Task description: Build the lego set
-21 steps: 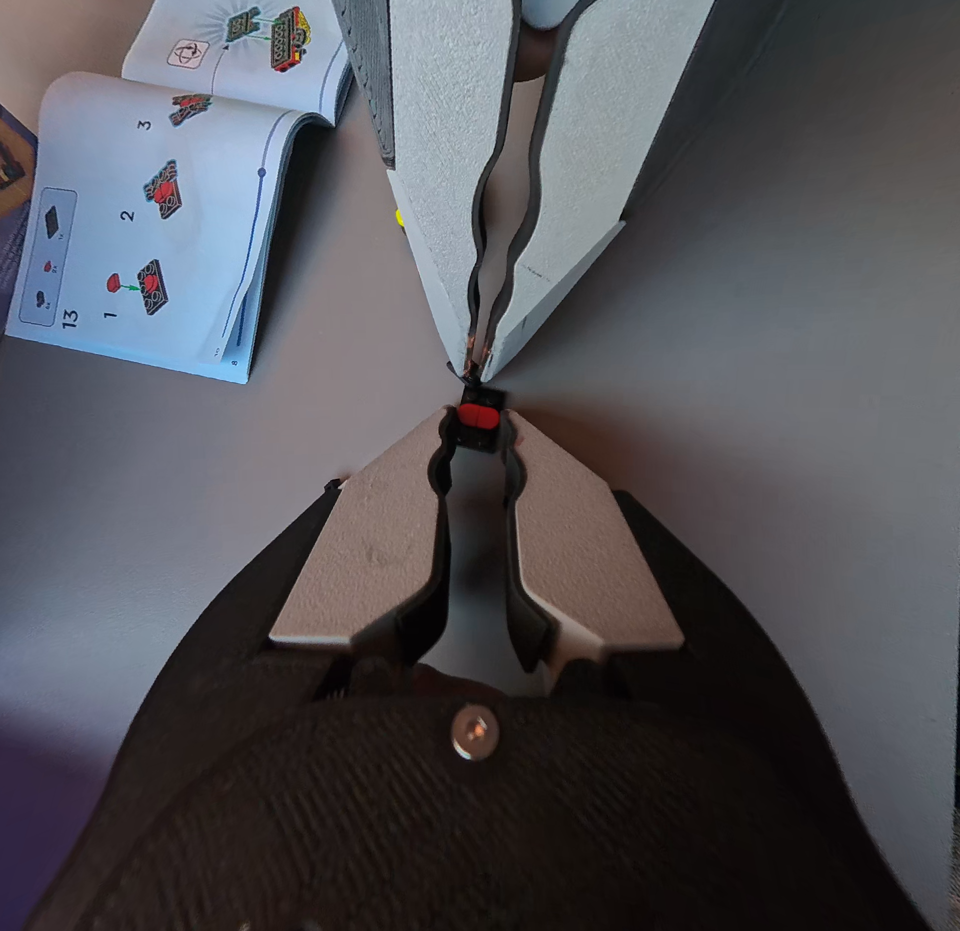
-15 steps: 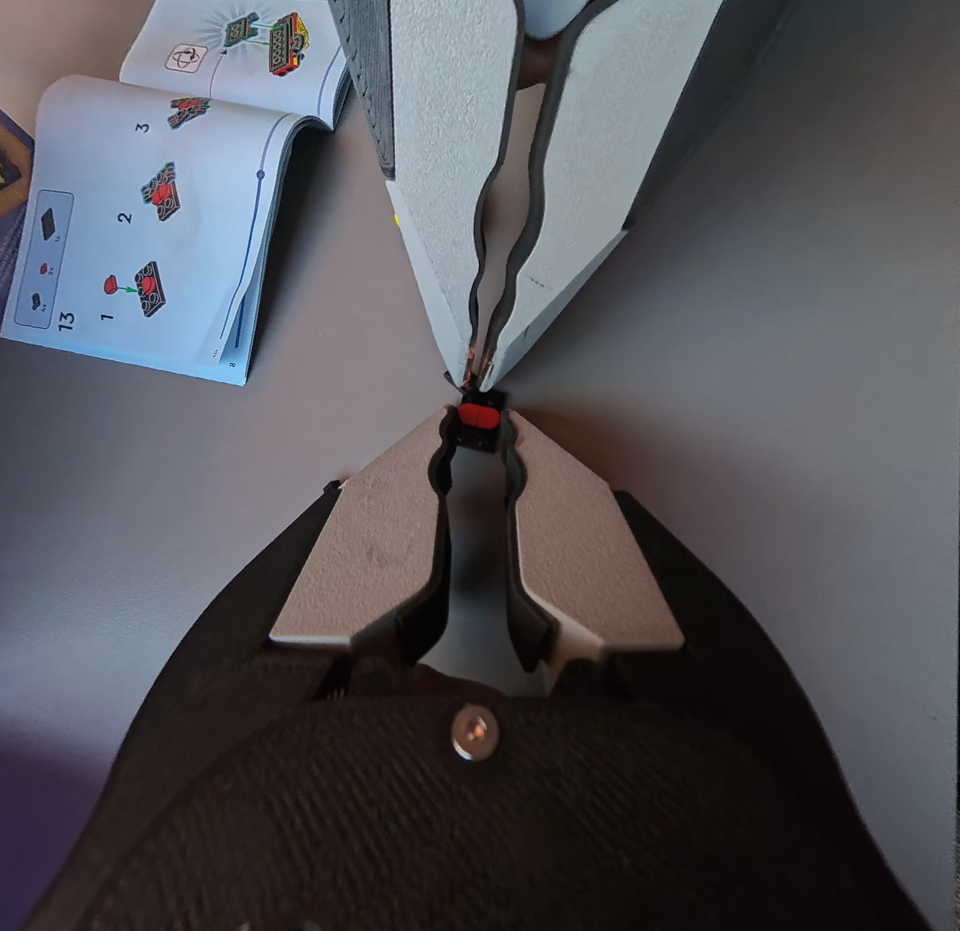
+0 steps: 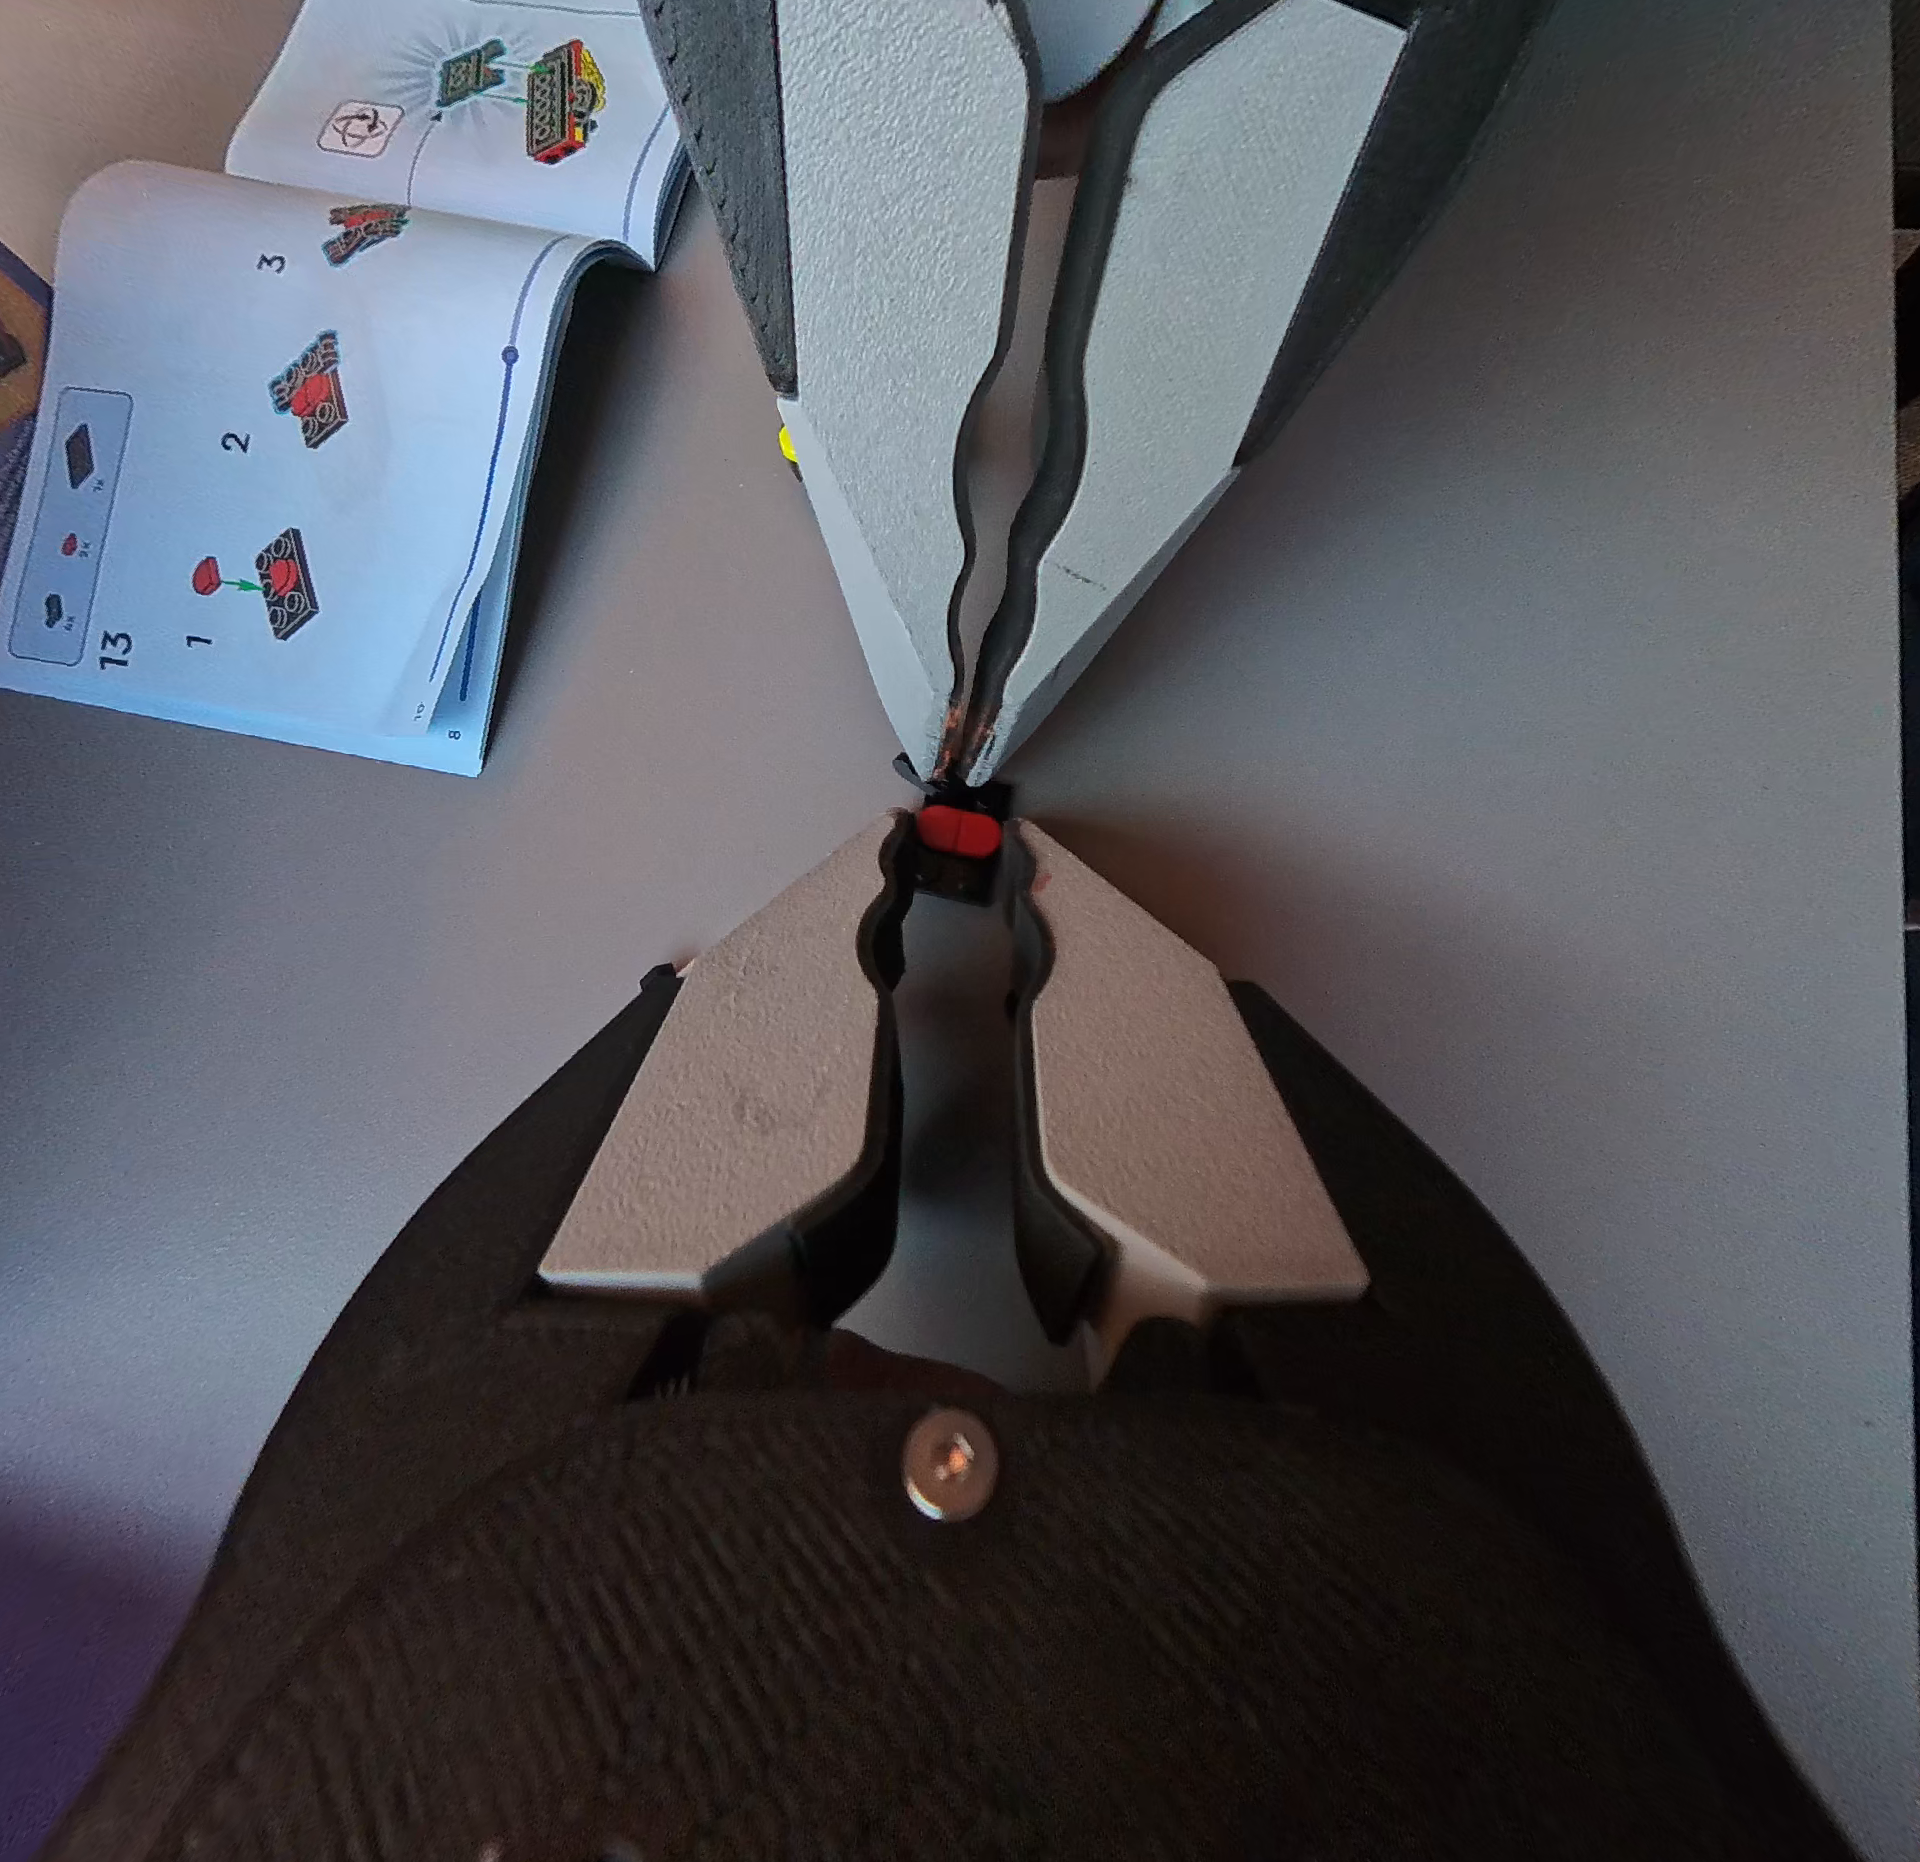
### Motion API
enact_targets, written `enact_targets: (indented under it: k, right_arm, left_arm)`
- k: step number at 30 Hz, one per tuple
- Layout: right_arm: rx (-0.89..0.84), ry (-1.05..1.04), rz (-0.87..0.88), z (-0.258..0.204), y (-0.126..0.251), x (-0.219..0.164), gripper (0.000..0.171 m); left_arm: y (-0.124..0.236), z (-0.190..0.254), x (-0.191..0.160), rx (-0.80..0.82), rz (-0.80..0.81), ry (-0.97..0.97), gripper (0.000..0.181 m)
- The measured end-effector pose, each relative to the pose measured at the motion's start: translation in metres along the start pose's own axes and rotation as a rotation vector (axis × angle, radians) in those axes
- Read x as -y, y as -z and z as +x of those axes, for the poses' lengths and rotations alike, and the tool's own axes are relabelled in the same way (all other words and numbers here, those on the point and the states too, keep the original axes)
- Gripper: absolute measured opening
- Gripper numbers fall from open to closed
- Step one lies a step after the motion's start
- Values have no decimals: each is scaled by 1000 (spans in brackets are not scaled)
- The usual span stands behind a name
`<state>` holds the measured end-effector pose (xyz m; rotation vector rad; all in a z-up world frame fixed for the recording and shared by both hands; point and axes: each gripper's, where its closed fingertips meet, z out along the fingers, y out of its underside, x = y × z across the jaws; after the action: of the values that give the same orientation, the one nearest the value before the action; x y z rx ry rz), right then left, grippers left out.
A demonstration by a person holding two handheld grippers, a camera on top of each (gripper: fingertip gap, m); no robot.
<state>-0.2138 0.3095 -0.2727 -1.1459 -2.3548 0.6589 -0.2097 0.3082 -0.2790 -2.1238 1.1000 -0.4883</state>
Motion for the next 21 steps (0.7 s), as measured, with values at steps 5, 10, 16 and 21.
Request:
enact_targets:
  k: [5, 10, 16, 21]
  right_arm:
    - [29, 33, -14, -1, -1, 1, 0]
    - [57, 73, -46, -1, 0, 0, 0]
    - [122, 153, -86, -2, -1, 0, 0]
    - [195, 210, -112, -3, -1, -1, 0]
  left_arm:
    - [0, 1, 0, -9, 0, 3, 14]
    - [0, 1, -1, -15, 1, 10, 15]
    - [0, 1, -1, -24, 2, 10, 15]
    - [1, 1, -1, -33, 2, 11, 15]
